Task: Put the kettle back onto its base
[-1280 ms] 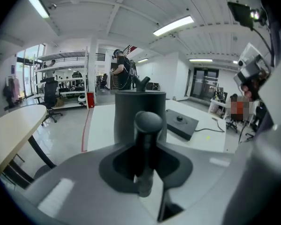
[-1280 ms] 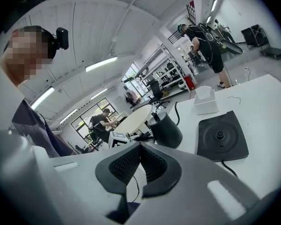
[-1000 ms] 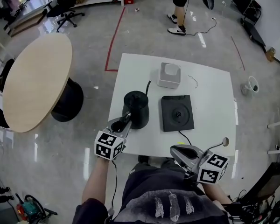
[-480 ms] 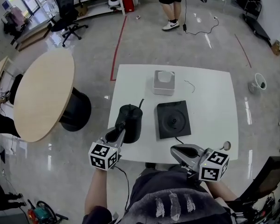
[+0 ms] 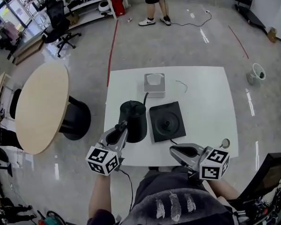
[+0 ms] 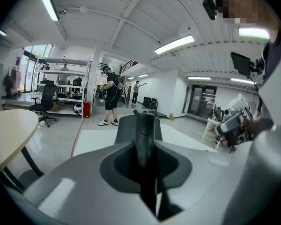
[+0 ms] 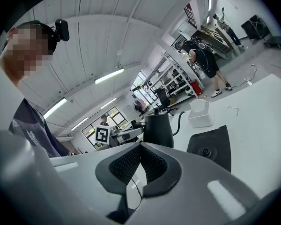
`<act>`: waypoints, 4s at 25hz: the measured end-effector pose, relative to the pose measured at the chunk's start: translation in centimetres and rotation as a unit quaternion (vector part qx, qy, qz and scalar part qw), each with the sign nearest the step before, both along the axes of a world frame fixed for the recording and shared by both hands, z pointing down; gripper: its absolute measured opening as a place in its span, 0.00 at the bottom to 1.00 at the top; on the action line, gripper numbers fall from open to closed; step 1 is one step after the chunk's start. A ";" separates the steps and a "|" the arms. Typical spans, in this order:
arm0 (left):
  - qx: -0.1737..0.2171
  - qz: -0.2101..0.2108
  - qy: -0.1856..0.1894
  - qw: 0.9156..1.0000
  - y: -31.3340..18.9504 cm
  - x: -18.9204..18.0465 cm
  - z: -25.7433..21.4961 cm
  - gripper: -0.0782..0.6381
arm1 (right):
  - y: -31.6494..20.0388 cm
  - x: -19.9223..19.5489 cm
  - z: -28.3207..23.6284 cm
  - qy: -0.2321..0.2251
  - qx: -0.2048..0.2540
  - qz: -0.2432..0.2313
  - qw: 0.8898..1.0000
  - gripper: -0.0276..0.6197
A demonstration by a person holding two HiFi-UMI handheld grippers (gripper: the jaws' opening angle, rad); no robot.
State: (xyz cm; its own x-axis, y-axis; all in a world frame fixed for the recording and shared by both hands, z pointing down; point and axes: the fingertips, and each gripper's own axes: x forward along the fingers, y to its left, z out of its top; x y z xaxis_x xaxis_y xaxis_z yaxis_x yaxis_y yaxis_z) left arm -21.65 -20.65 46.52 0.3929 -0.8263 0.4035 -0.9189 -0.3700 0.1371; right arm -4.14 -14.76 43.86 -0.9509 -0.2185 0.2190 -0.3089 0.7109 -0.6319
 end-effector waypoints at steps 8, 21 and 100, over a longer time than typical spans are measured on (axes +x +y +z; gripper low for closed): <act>0.009 0.066 0.000 0.998 -3.2 5.2 0.3 0.18 | -0.2 2.6 0.6 0.006 -0.005 0.048 0.999 0.05; 0.007 0.147 0.007 0.989 -6.6 11.6 1.6 0.18 | -0.7 5.3 1.2 0.013 -0.014 0.101 0.995 0.05; -0.051 0.138 -0.148 0.978 -7.2 7.4 12.8 0.27 | -1.9 3.0 3.6 0.043 -0.005 0.086 0.995 0.05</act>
